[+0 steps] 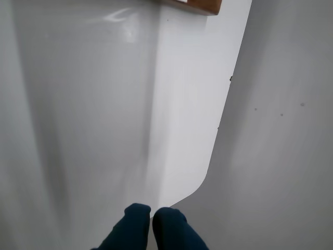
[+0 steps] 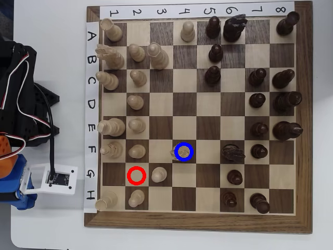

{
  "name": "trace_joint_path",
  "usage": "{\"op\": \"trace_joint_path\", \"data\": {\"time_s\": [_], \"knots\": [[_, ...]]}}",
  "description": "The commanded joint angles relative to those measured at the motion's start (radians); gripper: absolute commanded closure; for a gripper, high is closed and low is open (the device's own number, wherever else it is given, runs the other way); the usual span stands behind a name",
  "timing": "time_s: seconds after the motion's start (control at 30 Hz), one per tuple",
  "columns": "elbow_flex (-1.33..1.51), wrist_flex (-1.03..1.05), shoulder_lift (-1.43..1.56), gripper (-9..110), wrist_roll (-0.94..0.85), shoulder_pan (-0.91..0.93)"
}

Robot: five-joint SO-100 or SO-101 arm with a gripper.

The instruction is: Move the piece to destination

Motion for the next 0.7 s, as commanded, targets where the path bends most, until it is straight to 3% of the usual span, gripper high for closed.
{"op": "trace_joint_path", "data": {"time_s": [0.0, 0.67], "knots": [[-0.003, 0.000, 0.058, 101, 0.011, 0.021], [-0.003, 0.000, 0.058, 101, -0.003, 0.018]]}}
